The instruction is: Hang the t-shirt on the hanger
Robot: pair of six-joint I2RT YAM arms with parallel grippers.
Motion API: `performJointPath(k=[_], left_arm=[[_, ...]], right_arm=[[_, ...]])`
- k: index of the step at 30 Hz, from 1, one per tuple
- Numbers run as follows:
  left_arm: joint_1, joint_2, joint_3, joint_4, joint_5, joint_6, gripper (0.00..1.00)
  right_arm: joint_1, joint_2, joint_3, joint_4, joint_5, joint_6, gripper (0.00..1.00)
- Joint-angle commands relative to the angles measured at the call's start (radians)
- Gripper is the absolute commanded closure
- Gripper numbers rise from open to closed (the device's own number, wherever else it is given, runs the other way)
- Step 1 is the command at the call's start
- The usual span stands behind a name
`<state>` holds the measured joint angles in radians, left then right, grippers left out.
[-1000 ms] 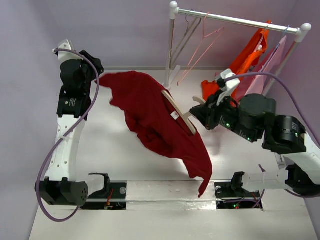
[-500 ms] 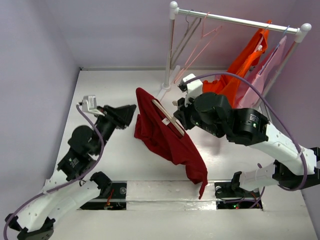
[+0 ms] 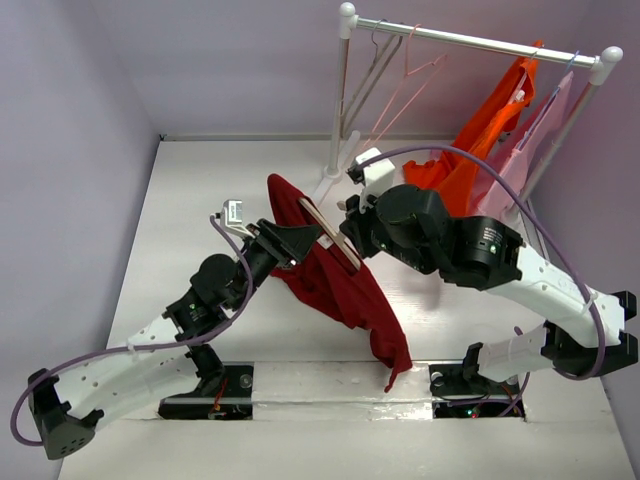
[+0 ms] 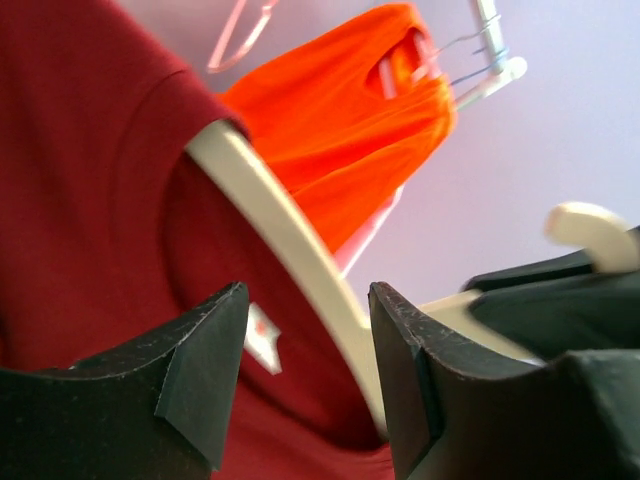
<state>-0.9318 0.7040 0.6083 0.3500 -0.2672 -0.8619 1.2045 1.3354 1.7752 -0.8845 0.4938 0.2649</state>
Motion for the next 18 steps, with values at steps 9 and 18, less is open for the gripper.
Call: performJointPath(k=[9,18], left_arm=[[-0.012,0.113,-0.007,0.237,0.017,-0.08,0.51],[-0.021,0.149,-0.044,0.357,-0.02,-0.135,0.6]], right_arm=[[-0.002,-0.062,-0.057,0.156,-0.004,0.0,1.0],[-0.002,-0.067,-0.089,0.211,-0.052,0.013,1.0]])
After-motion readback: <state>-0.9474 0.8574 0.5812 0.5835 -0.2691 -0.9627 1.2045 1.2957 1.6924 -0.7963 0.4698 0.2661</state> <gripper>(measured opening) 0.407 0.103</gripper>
